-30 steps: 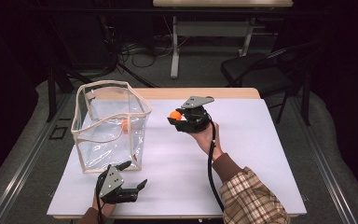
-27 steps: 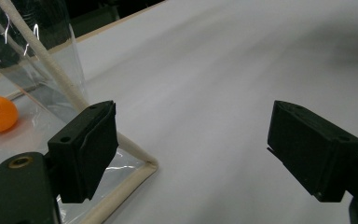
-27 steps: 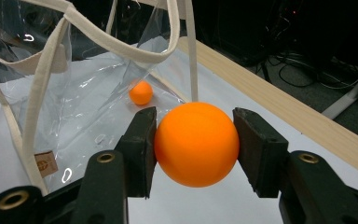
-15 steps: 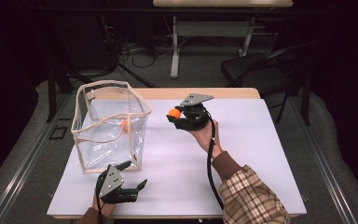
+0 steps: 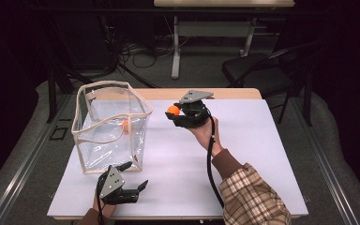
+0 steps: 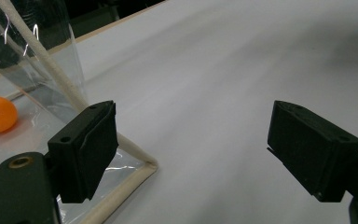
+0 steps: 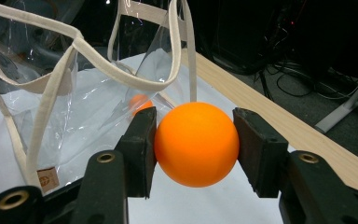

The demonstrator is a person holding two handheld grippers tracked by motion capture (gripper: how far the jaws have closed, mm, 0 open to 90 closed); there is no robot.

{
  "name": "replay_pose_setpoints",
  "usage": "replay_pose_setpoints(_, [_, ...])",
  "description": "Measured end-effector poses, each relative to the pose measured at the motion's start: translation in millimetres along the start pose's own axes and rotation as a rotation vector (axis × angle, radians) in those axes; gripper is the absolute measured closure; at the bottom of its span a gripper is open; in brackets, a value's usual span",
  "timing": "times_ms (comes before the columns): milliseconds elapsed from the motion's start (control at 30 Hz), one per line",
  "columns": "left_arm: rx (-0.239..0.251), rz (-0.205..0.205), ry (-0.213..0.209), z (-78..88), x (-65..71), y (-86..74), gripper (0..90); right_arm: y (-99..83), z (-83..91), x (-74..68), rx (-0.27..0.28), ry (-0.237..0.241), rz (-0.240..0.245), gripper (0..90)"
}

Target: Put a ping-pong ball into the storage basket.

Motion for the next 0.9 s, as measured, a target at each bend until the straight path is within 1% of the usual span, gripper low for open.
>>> replay_pose_setpoints(900, [0.001, 0.0, 0.0, 0.1, 0.0, 0.1, 16.0, 18.2, -4.9, -3.8, 0.015, 0.005, 0.022, 50.9])
Point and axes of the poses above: each handheld gripper's, and its own axes: z roughly backward along the jaws, y roughly out of its top, x roughly to its right, the point moved 8 cm from there along -z, roughly forward along the jaws, and after that the axes turned 4 degrees about -y, right-handed, at the moved point
